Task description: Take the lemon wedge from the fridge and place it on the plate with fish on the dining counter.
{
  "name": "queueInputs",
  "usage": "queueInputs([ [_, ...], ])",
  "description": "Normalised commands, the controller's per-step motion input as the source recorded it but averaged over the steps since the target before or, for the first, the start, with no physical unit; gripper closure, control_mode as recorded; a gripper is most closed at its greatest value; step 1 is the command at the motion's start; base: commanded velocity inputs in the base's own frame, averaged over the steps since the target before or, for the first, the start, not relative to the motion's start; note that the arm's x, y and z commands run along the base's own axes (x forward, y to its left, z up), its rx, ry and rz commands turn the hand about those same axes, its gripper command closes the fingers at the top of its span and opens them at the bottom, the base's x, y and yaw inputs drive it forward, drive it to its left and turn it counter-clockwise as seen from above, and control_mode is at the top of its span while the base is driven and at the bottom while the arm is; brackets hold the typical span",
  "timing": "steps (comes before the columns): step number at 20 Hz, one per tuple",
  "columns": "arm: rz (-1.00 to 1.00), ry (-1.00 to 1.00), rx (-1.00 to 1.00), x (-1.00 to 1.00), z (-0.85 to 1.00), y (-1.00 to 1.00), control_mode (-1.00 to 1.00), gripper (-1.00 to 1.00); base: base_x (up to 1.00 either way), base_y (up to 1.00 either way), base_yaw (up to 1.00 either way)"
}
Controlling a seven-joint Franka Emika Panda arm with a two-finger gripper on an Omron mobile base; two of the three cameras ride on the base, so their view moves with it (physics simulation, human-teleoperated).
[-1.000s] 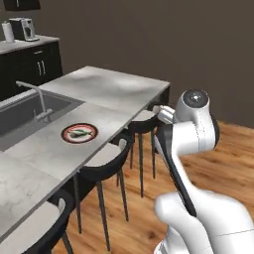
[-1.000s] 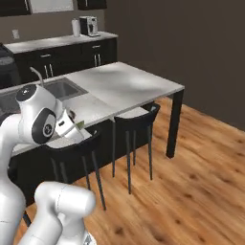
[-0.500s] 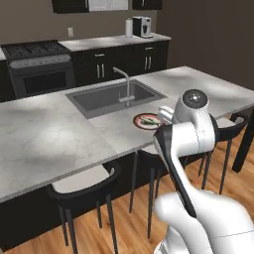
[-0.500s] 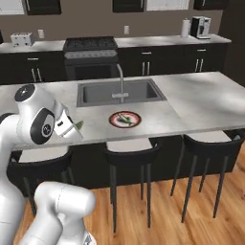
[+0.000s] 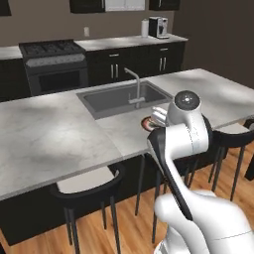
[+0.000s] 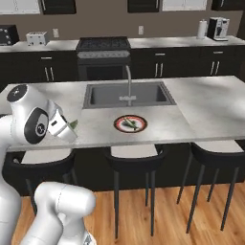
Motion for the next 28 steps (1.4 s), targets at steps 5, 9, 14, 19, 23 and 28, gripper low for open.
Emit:
queueInputs([
  [5, 0.00, 0.00, 0.00, 0.00, 0.00, 0.00, 1.00, 1.00, 0.69, -0.55, 0.17],
  [9, 0.00, 0.00, 0.00, 0.00, 0.00, 0.00, 1.00, 1.00, 0.13, -0.70, 0.16],
  [14, 0.00, 0.00, 0.00, 0.00, 0.00, 0.00, 1.00, 1.00, 0.09, -0.50, 0.16],
  [19, 0.00, 0.00, 0.00, 0.00, 0.00, 0.00, 1.00, 1.00, 0.25, -0.37, 0.12],
  [23, 0.00, 0.00, 0.00, 0.00, 0.00, 0.00, 1.00, 1.00, 0.49, -0.22, 0.08],
  [28, 0.00, 0.00, 0.00, 0.00, 0.00, 0.00, 1.00, 1.00, 0.50, -0.15, 0.08],
])
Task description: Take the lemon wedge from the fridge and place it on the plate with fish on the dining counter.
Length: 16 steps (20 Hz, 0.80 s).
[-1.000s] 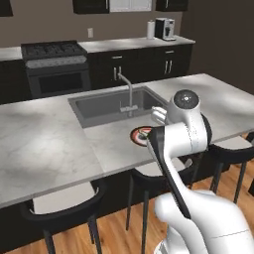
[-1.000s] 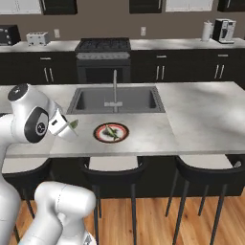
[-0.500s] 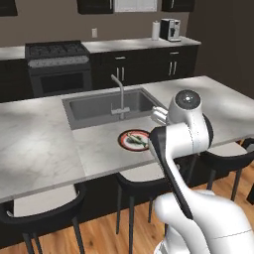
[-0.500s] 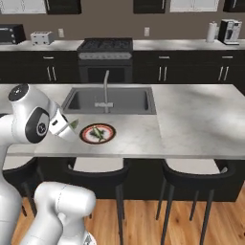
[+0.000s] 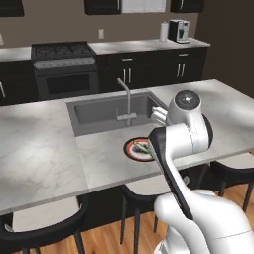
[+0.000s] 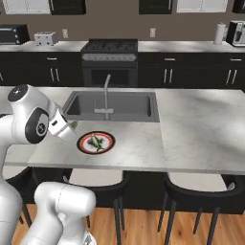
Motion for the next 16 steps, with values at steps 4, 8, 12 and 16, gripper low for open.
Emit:
queueInputs([
  [4, 0.00, 0.00, 0.00, 0.00, 0.00, 0.00, 1.00, 1.00, 0.51, -0.13, 0.08],
  [8, 0.00, 0.00, 0.00, 0.00, 0.00, 0.00, 1.00, 1.00, 0.52, -0.16, 0.09],
  [12, 0.10, 0.00, 0.03, 0.33, 0.00, -0.18, -1.00, 1.00, 0.27, -0.10, 0.06],
  [16, 0.20, 0.11, 0.03, 0.95, -0.17, -0.33, -1.00, 1.00, 0.00, 0.00, 0.00],
])
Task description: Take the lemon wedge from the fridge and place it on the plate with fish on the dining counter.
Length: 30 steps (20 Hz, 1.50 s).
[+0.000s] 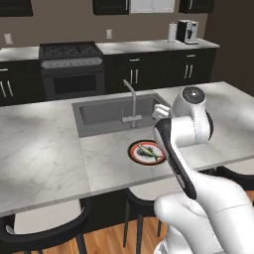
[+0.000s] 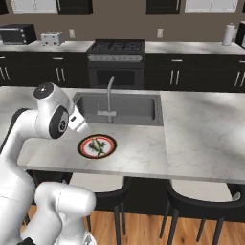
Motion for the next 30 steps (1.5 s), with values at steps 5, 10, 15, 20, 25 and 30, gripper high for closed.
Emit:
queueInputs([
  [5, 0.25, 0.15, 0.00, 0.91, -0.21, -0.42, -1.00, 1.00, 0.00, 0.00, 0.00],
  [10, 0.24, 0.17, -0.07, 0.82, -0.42, -0.12, -1.00, 1.00, 0.00, 0.00, 0.00],
  [15, 0.16, 0.13, -0.20, 0.65, -0.48, 0.00, -1.00, 1.00, 0.00, 0.00, 0.00],
  [20, 0.12, 0.16, -0.17, 0.53, -0.32, 0.01, -1.00, 1.00, 0.00, 0.00, 0.00],
  [25, 0.13, 0.04, -0.02, 0.27, -0.26, 0.00, -1.00, 1.00, 0.00, 0.00, 0.00],
  [30, 0.16, 0.00, 0.00, 0.15, -0.42, 0.00, -1.00, 1.00, 0.00, 0.00, 0.00],
])
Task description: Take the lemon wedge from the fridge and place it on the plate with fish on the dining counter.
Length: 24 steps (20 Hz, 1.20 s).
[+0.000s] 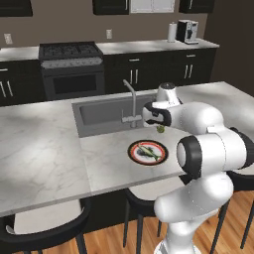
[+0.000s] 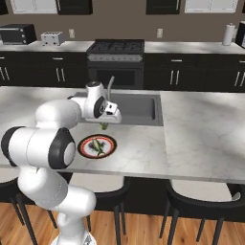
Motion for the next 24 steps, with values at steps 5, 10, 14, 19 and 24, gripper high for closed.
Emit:
queueInputs([
  [5, 0.15, 0.00, 0.00, 0.11, -0.47, 0.01, -1.00, 1.00, 0.00, 0.00, 0.00],
  [10, 0.18, 0.01, 0.00, 0.00, -0.66, 0.03, -1.00, 1.00, 0.00, 0.00, 0.00],
  [14, 0.19, 0.01, 0.00, 0.00, -0.59, 0.03, -1.00, 1.00, 0.00, 0.00, 0.00],
  [19, 0.17, 0.00, 0.00, 0.00, -0.37, 0.00, -1.00, 1.00, 0.00, 0.00, 0.00],
  [24, 0.14, 0.00, 0.00, 0.00, -0.20, 0.01, -1.00, 1.00, 0.00, 0.00, 0.00],
])
